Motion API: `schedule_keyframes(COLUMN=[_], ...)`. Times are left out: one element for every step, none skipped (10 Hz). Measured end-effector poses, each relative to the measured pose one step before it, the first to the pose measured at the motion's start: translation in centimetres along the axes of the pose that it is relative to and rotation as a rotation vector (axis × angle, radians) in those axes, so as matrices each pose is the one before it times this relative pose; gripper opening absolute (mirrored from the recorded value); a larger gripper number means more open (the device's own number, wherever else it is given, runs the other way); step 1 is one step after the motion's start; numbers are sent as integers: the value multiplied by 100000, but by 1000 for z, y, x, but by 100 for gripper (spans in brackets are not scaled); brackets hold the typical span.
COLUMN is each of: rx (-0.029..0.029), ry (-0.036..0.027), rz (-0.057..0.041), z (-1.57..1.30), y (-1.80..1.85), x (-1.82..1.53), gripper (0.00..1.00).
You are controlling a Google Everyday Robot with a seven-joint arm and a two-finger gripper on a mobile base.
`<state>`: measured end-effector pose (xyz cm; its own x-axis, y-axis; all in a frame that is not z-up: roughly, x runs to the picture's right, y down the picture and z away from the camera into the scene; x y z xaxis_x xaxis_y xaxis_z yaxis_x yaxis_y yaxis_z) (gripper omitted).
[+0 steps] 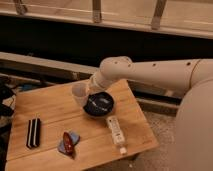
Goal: Place the ceramic cup in the ceramic bowl
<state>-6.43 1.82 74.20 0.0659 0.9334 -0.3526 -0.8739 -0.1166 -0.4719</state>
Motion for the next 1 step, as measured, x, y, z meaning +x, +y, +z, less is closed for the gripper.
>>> schedule_keyframes(rx=[177], ry=[-106], rz=[976], z=[-708], y=[-523], x=[1070], gripper=[1])
